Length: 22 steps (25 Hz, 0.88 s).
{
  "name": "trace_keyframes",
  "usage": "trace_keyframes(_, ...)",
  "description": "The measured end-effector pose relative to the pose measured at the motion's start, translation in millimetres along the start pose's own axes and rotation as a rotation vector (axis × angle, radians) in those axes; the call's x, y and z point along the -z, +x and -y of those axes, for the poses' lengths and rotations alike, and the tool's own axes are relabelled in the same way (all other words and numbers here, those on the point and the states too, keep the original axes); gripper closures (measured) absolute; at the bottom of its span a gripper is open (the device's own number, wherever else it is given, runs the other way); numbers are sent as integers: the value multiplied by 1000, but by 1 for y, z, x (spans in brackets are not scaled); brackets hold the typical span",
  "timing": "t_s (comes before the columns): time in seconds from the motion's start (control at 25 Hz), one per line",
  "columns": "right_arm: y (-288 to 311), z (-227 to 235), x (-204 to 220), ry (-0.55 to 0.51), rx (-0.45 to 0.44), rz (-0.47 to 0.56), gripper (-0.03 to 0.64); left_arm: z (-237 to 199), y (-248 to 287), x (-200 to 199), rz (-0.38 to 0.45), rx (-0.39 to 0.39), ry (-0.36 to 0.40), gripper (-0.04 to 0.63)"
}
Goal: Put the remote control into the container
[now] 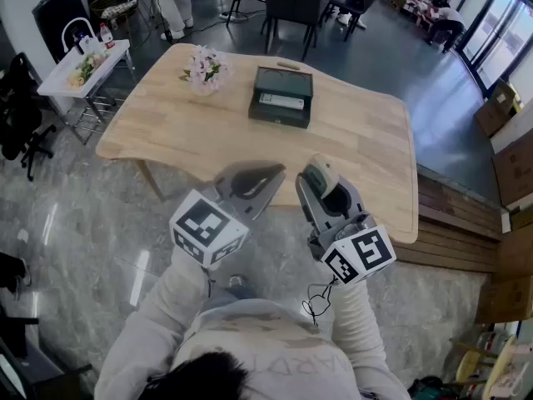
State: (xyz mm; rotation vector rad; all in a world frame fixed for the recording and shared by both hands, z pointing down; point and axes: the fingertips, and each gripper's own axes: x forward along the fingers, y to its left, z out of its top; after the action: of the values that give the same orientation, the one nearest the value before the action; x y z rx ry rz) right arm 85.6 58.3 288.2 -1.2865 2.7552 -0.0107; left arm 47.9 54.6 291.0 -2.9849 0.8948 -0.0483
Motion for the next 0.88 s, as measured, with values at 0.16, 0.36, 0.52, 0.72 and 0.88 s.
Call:
trace_keyframes(0.16, 1, 0, -1, -3, 1, -2, 499, -1, 0, 0, -1, 0, 0, 583)
trace_keyframes(0.36, 1, 0, -1, -4, 0, 0, 499, -2, 0, 0, 0, -1, 2, 583)
trace_keyframes(0.52, 2, 1, 2, 2, 1, 1, 499, -4, 1, 2, 1, -2, 0, 583)
trace_keyframes(0.72, 8, -1, 2, 20, -3, 4, 499, -9, -2, 3, 4, -1, -2, 583)
trace_keyframes(0.88, 10, -4, 1, 28, -11, 8, 499, -13, -5, 3, 6, -5, -7, 583)
